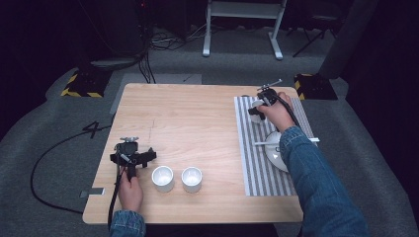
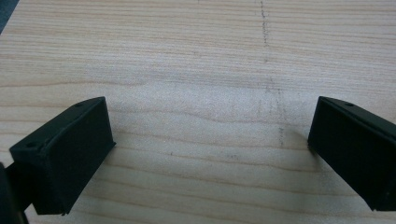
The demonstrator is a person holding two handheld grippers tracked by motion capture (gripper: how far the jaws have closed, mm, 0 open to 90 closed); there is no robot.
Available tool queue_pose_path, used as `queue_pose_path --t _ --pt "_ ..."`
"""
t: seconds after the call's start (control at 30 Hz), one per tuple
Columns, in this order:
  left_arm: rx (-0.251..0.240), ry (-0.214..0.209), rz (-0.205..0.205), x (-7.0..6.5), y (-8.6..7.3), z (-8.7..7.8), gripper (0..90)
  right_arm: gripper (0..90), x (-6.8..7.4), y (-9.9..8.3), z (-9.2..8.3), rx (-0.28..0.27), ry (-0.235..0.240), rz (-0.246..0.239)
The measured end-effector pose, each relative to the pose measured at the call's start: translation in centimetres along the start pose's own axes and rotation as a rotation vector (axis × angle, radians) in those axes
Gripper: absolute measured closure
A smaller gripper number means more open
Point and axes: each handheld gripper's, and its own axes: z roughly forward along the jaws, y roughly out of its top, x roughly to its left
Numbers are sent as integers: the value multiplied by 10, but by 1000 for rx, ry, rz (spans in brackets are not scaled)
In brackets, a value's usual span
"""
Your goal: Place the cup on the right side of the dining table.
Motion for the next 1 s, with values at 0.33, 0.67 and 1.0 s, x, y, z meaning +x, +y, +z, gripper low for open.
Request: queue_pose_path --t 0.33,0.67,1.0 --pt "0 0 0 0 0 0 2 272 -11 -12 9 24 -22 43" --pt "0 0 0 0 0 0 3 272 -20 -22 15 41 -33 86" --pt "0 0 0 0 0 0 2 271 -22 -26 15 62 -20 94"
